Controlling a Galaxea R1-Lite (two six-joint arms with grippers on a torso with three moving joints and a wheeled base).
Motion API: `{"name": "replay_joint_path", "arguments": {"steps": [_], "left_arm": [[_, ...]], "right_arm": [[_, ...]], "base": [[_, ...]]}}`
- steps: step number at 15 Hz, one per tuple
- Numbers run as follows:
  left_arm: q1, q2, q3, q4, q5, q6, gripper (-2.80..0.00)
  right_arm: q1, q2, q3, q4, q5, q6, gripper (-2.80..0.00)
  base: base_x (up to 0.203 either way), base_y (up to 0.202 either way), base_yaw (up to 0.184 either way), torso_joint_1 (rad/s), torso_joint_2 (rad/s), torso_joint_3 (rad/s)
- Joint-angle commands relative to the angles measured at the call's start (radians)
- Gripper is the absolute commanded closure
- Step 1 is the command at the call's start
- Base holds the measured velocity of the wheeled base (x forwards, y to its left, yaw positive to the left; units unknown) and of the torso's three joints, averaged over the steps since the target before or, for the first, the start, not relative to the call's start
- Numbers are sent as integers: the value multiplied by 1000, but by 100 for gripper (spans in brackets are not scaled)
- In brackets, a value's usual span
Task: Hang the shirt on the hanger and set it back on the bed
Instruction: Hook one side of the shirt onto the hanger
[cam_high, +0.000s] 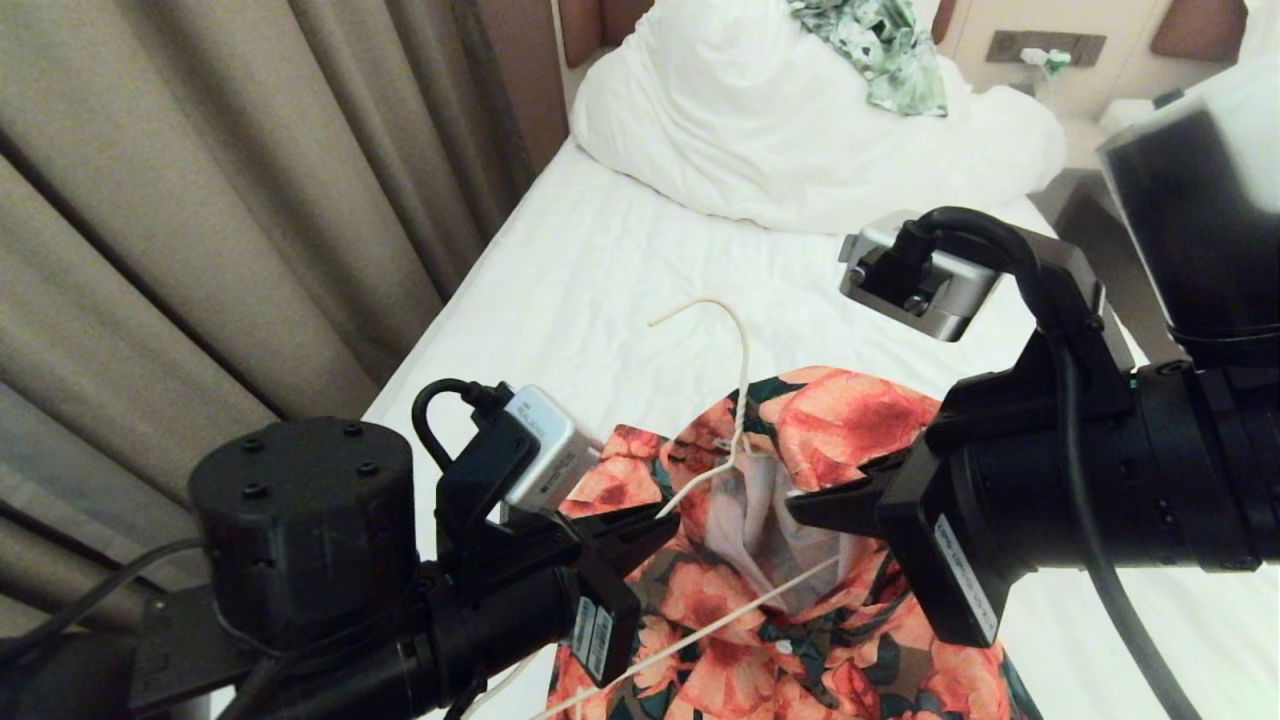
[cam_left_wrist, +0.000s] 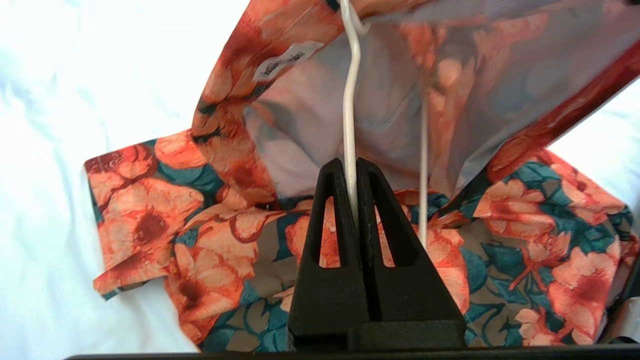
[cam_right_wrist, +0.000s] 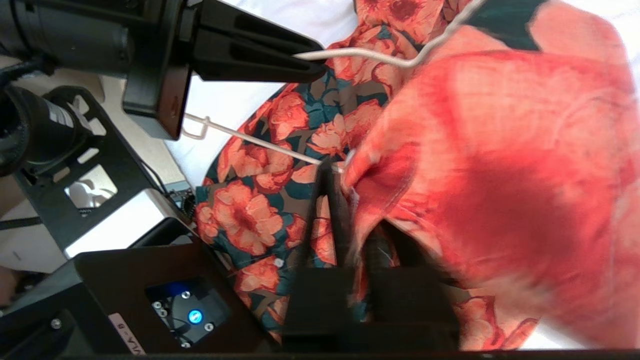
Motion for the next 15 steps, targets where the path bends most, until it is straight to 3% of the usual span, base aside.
{"name": "replay_joint_path", "arguments": {"steps": [1,4,10,15], "left_arm": [[-1,1,6,-16,-4,0,0],[-1,12,21,-74,-7,0,0],[-1,17,23,-75,-7,0,0],[-1,23,27,-101,-7,-3,0]], "right_arm": [[-2,1,-1,5,-1,1,-280],[-2,-4,-1,7,-2,-1,-280],[-27,-32,2,66,-4,2,-280],[-147,-60,-1,110,-9,33,-280]], "base": [[0,0,0,0,0,0],[0,0,0,0,0,0],[0,0,0,0,0,0],[0,0,0,0,0,0]]}}
